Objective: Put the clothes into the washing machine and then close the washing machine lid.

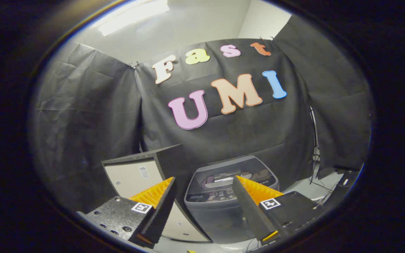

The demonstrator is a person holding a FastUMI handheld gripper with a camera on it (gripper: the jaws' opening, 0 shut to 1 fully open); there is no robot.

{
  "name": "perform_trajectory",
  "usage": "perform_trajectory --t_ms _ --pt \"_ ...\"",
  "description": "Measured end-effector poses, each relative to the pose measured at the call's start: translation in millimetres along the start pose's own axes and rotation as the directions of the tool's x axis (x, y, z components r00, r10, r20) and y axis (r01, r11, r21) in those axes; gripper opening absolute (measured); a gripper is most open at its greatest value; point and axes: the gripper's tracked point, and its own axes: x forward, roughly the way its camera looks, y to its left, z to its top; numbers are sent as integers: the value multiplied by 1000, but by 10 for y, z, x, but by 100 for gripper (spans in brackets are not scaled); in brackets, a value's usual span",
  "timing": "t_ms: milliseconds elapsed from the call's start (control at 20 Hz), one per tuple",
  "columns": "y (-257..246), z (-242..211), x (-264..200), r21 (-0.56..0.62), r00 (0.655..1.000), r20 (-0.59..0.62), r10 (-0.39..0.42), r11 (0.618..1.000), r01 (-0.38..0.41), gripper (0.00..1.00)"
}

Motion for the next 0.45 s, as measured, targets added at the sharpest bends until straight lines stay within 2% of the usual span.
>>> perform_trajectory --t_ms 200,300,450 --pt "58 -30 -242 3 999 -25 37 999 -37 96" --pt "94 -65 -299 -46 997 -52 65 997 -67 96" --pt "-44 -59 -339 -132 995 -85 57 989 -68 96"
